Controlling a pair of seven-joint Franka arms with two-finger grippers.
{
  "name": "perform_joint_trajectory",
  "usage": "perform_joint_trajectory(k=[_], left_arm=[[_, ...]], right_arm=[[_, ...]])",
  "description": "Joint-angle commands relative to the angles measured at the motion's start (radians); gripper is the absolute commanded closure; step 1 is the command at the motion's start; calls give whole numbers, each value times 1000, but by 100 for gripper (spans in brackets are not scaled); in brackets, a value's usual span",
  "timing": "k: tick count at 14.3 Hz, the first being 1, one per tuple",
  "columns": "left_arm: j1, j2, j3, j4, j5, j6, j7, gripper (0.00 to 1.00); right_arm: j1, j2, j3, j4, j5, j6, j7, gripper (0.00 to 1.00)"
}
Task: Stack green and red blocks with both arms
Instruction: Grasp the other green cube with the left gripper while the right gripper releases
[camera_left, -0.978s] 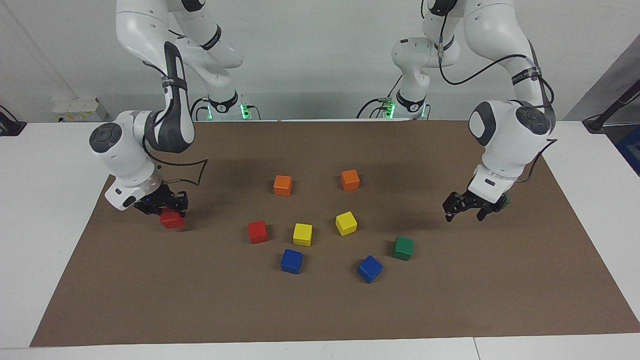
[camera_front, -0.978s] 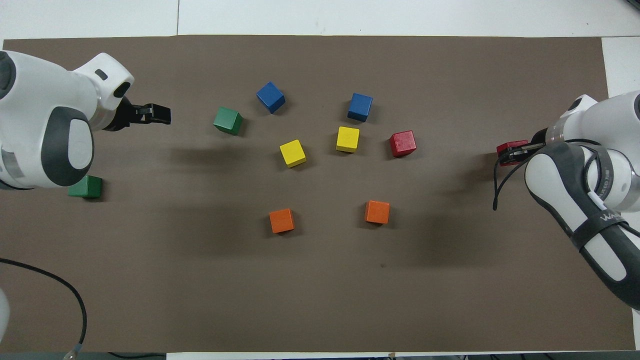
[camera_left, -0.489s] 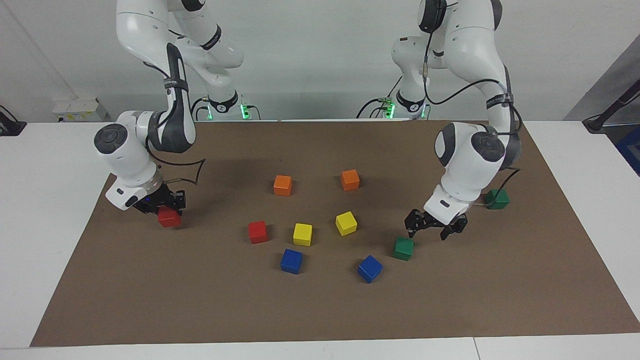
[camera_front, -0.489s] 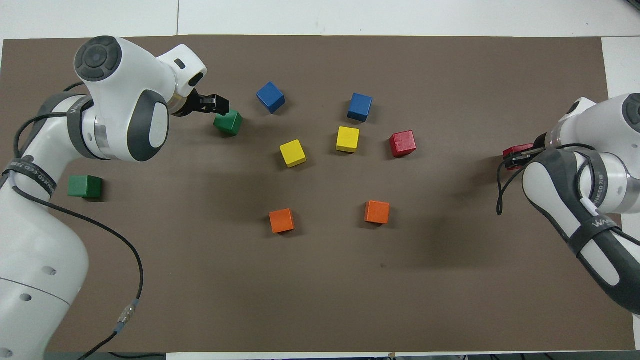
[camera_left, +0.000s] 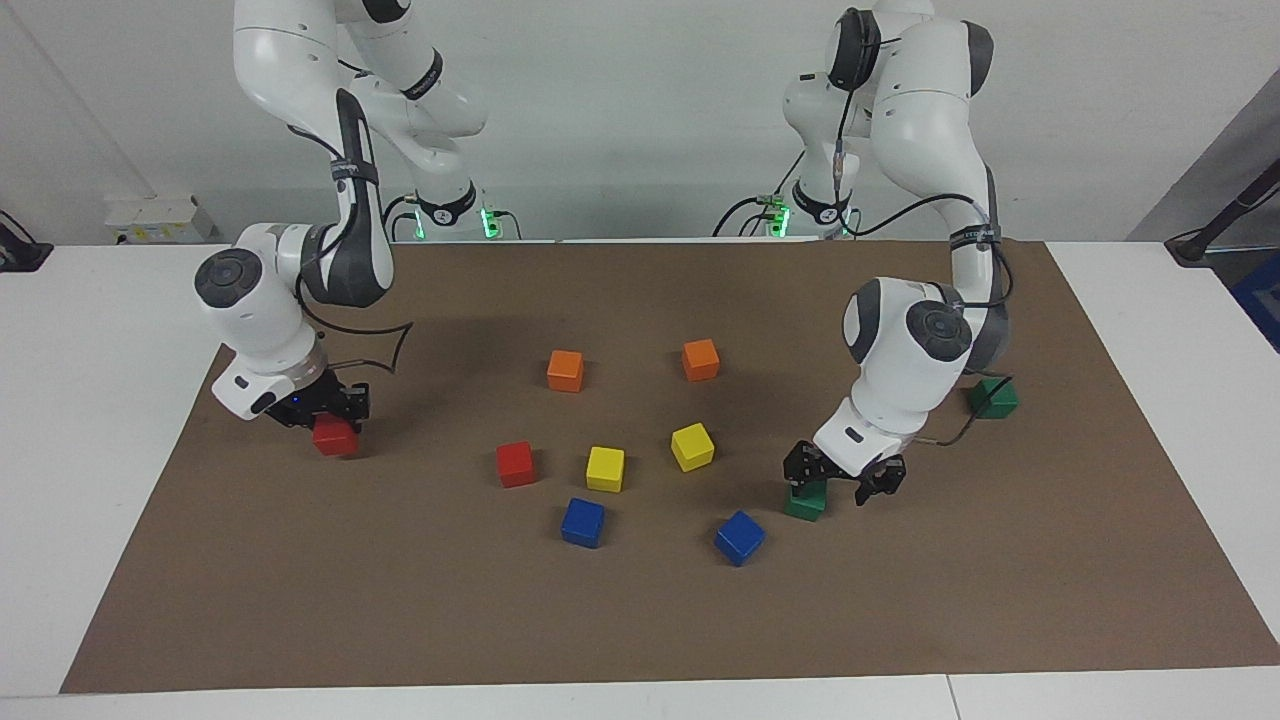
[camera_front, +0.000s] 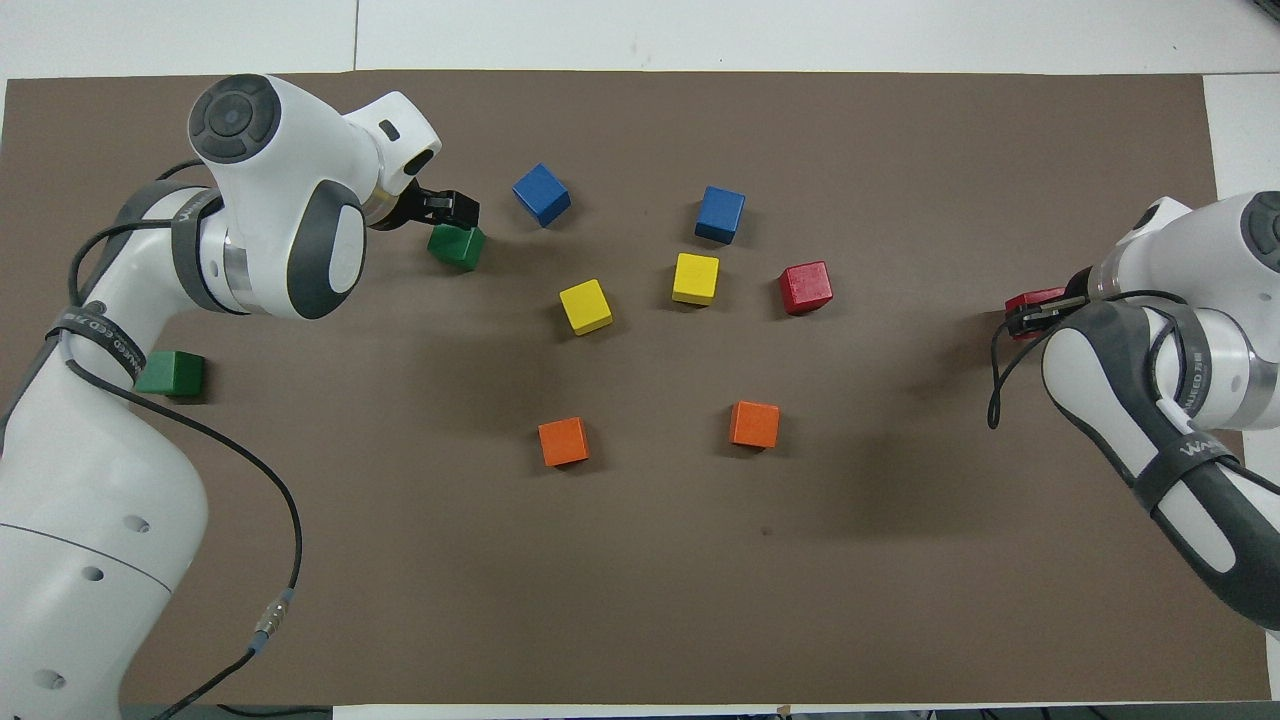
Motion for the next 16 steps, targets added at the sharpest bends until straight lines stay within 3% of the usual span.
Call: perform_joint_trajectory(k=[1,4,5,7,8,16], left_arm=[[-20,27,14,-11,-3,70,26,0],[-37,59,18,-8,0,82,29,1],[-36,59,17,2,25,52,30,1],[-28,65,14,77,107,-130,49,1],[-29,67,14,85,112,-142,59,1],[-43,97,15,84,62,-59,53,7]], right_arm=[[-13,-1,10,-22,-26,34,31,77],[-11,13,10,-22,-26,41,44,77],[-11,15,10,-22,-26,41,45,77],[-11,24,10,-24,-26,70,45,77],[-11,30,10,-22,-26,75,45,77],[-11,39,10,-25,-25,89,51,72]])
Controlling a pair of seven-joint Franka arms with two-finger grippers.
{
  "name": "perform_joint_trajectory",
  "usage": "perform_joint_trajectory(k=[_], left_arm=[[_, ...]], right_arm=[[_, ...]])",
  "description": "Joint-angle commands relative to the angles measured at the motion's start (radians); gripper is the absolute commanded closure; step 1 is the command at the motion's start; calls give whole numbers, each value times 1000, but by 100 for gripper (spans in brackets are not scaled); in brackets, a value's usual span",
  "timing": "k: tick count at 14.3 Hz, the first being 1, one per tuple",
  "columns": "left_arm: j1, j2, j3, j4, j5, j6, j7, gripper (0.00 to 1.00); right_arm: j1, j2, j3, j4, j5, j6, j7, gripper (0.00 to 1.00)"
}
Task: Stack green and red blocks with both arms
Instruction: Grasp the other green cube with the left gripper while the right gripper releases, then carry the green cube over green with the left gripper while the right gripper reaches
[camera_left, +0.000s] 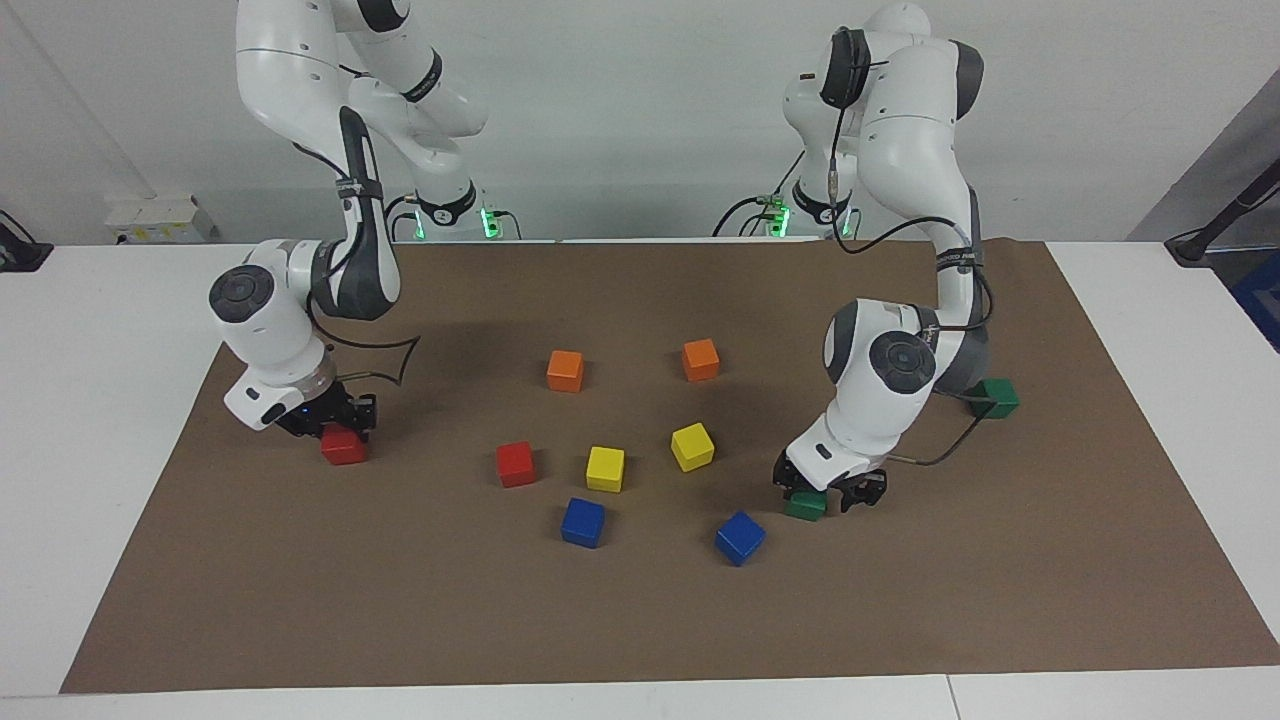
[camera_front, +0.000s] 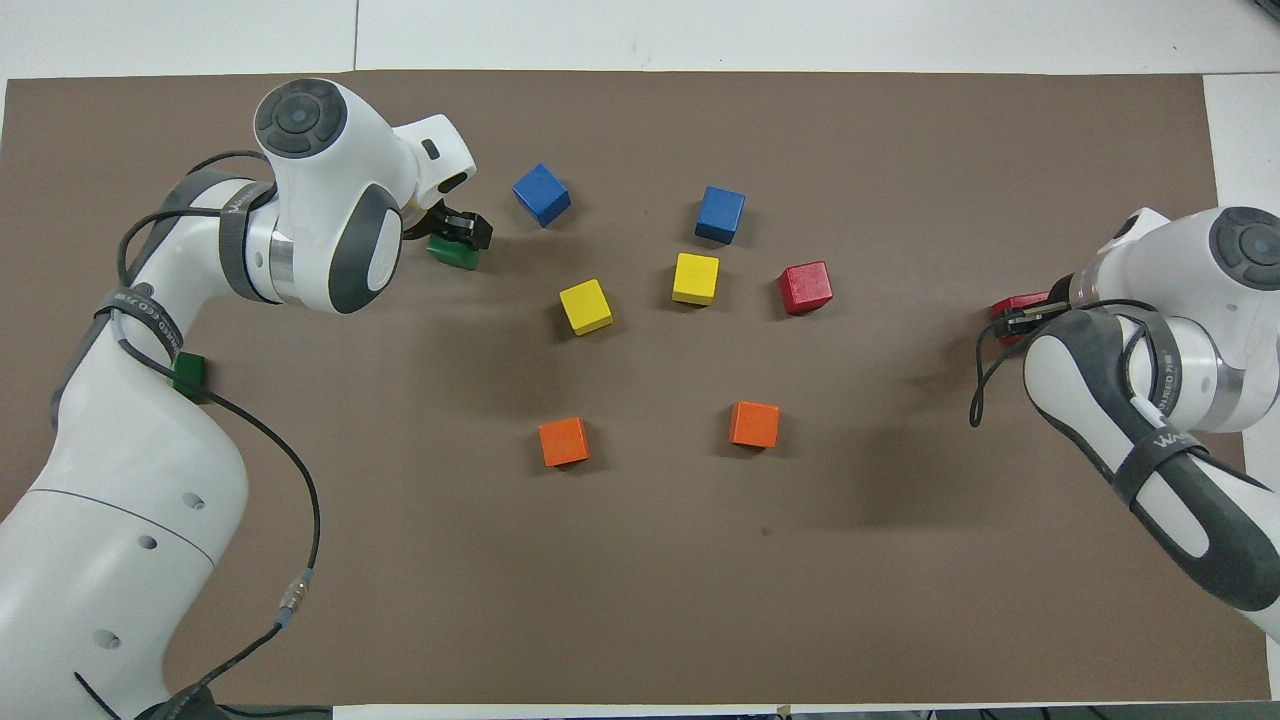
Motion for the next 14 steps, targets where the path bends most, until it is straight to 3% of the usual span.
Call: perform_joint_trajectory(k=[1,2,3,4,5,6,11,14], left_arm=[[-18,23,14,21,-17,24,12,7],[-18,23,14,21,-19,24,12,7],[-20,23,14,21,-14,24,12,16],[-20,23,14,21,-11,24,12,49],[-18,23,14,21,-11,13,12,93],[-15,21,14,23,-9,-1,12,100],[-3,-1,23,34,-43,-85,12,100],[86,-128,25,-9,-65,-137,24,100]], right_arm=[[-11,4,11,-13,-25,32,36,62],[-11,5,9,-14,-25,35,34,41],[-11,6,9,-14,-25,39,34,0],[-11,6,9,-14,-25,39,26,0],[-13,6,9,-14,-25,39,25,0],[-13,6,9,-13,-25,38,25,0],[-1,-19,14,78,-6,-52,52,0],[10,-34,25,199,-6,-196,71,0]])
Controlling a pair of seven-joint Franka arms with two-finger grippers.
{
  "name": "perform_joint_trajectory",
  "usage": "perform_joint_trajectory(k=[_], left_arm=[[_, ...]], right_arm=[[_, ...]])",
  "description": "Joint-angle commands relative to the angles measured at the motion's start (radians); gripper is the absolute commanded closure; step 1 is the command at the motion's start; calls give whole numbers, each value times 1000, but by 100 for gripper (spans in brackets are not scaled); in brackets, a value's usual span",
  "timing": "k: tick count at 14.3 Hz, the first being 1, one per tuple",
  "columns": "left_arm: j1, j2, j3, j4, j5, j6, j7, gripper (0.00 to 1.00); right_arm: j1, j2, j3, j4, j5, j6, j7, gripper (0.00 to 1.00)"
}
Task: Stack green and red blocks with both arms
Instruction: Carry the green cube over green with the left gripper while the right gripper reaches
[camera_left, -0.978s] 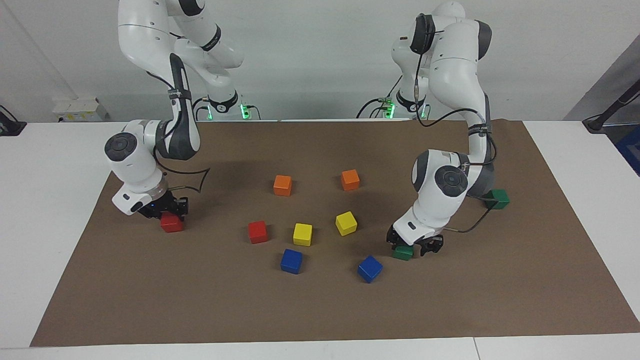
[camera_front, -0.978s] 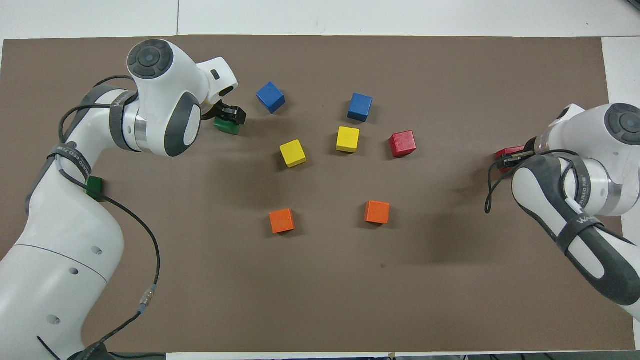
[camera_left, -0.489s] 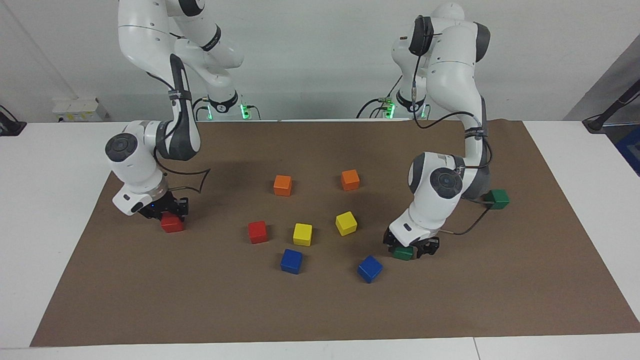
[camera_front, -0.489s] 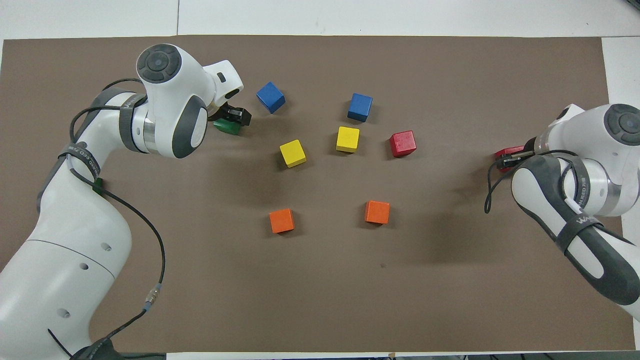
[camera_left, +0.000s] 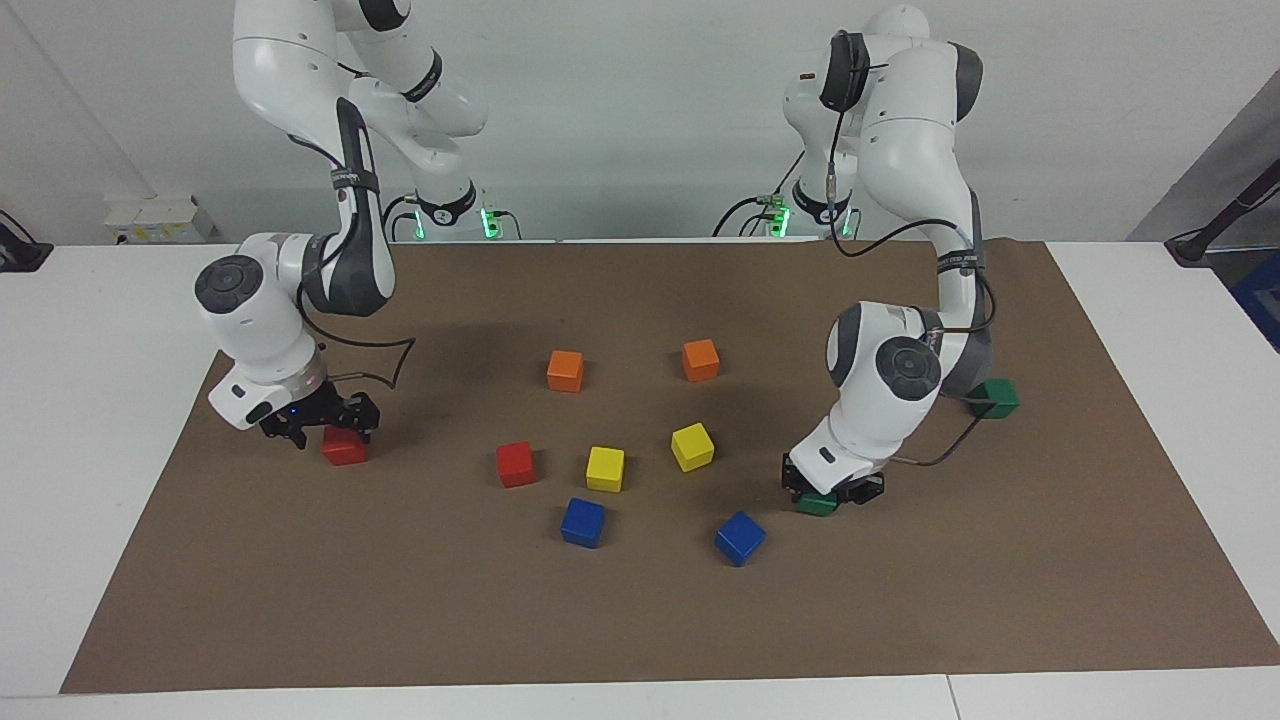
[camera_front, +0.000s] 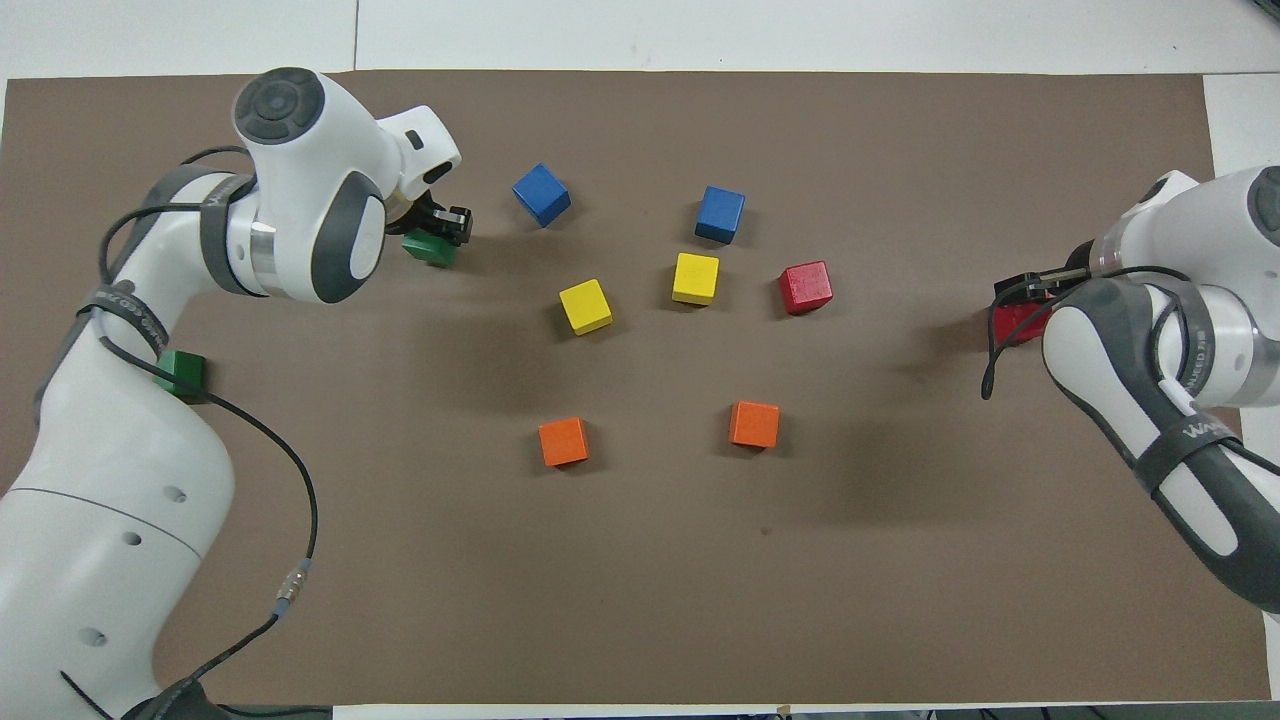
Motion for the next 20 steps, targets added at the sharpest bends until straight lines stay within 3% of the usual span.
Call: perform_joint_trajectory(k=[1,5,10,13,17,20], left_arm=[[90,-140,-1,-66,-22,-77,34,100],[228,-309,1,-254,-22,-72,271,100],[438,-446,-1,-427,-25,-43,544,100],[499,-481,-2,-500,-30,16,603,100],[510,-521,-2,-631,-34,164,612,100],[512,-535,-2,-683,-36,222,612,100]], right_arm=[[18,-14,34,116,-5,-125,43,0],[167,-6,44,226,-6,-190,279,0],[310,29,44,223,-3,-119,453,0],[353,28,44,172,-6,-87,459,0],[354,20,44,57,-9,29,427,0],[353,28,42,32,-11,74,360,0]])
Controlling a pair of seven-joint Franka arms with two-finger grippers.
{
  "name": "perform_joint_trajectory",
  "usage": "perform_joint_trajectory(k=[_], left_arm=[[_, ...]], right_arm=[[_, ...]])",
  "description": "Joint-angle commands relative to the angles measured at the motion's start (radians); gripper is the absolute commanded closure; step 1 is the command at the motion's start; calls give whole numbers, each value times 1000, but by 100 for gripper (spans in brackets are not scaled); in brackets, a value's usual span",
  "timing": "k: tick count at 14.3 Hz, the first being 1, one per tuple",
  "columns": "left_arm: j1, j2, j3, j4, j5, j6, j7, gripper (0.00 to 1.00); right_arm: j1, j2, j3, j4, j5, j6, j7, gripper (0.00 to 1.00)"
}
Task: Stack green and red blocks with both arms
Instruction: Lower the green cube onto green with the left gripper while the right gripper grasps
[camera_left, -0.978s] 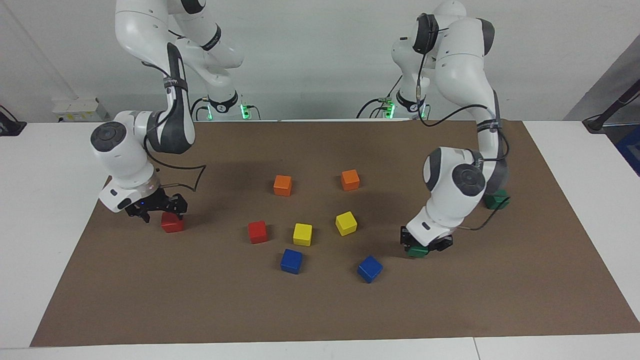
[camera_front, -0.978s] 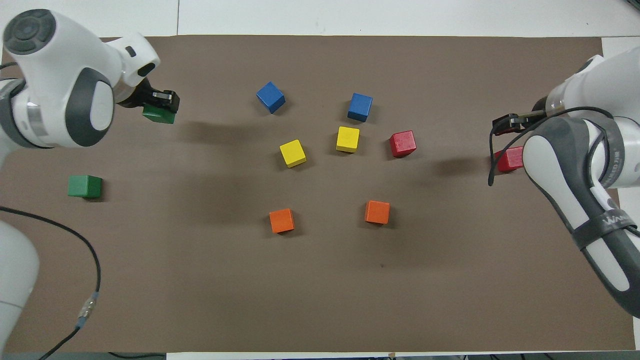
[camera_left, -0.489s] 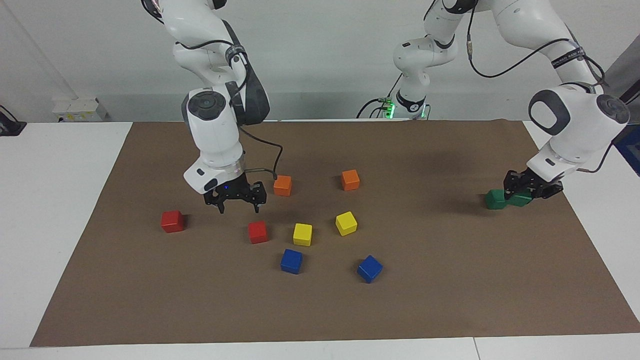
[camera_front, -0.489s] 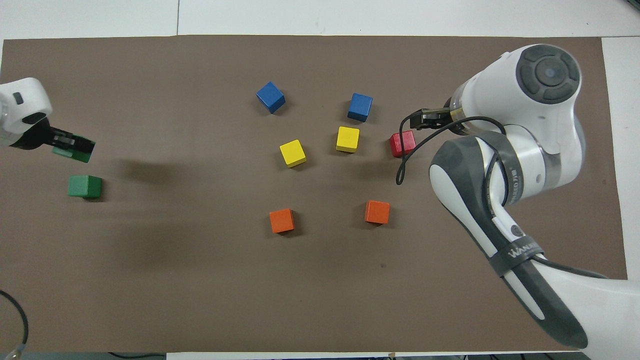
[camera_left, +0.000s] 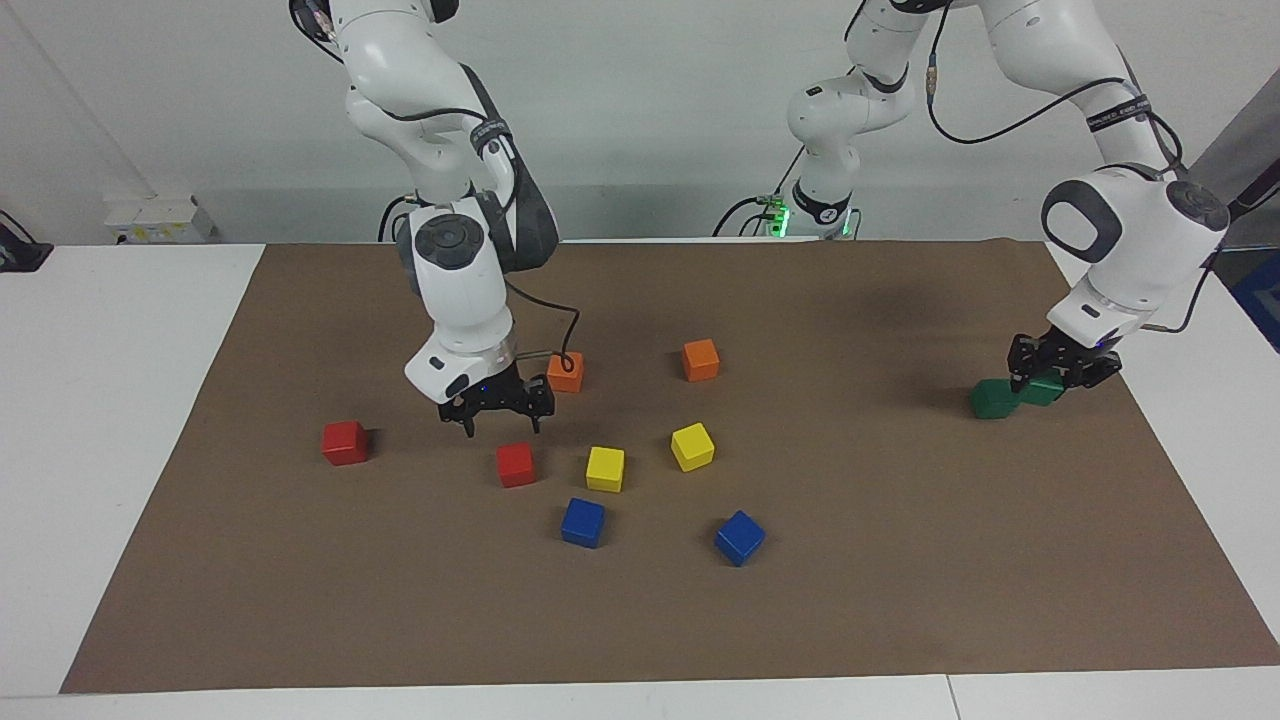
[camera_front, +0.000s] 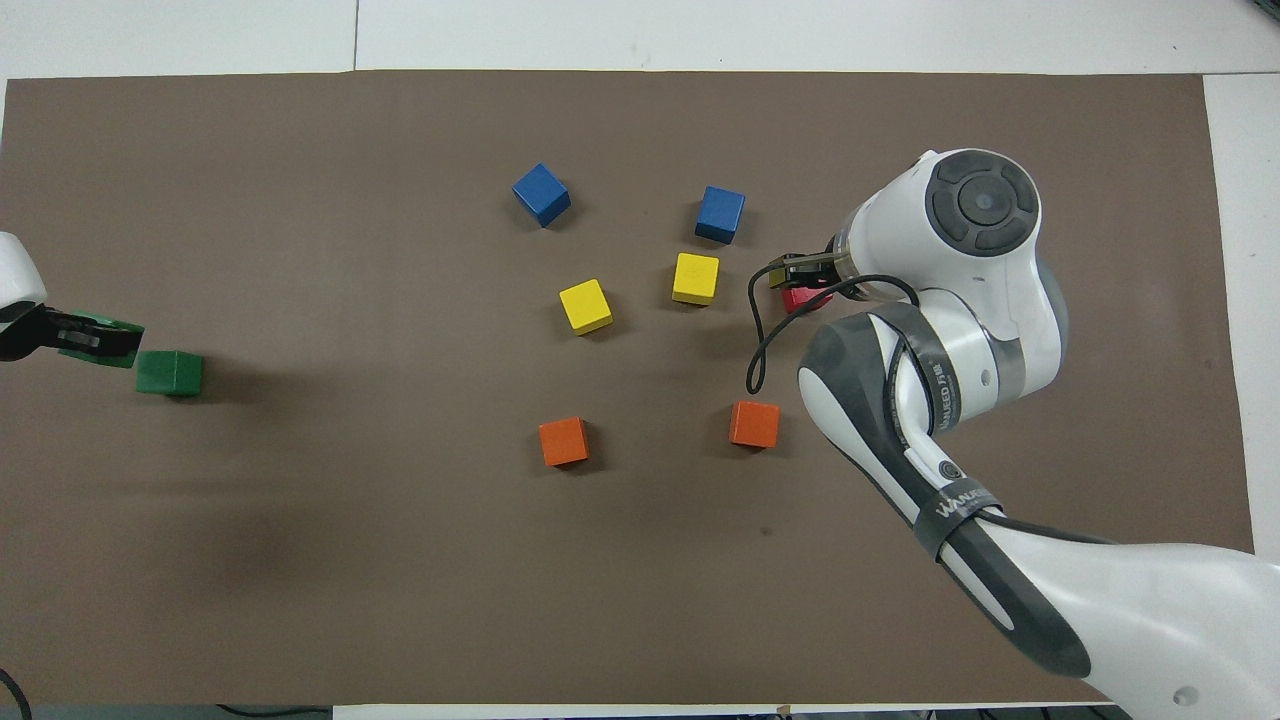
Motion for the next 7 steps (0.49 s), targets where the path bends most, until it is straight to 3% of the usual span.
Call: perform_joint_trajectory(k=[1,7], left_arm=[[11,-59,-7,-89,-34,69,19,100],[6,-70,-7,-142,-64,135,15,100]], right_arm=[[-3,-3,-1,-29,-11,38,-41,0],[-11,53,-1,-11,-7,69,-27,0]])
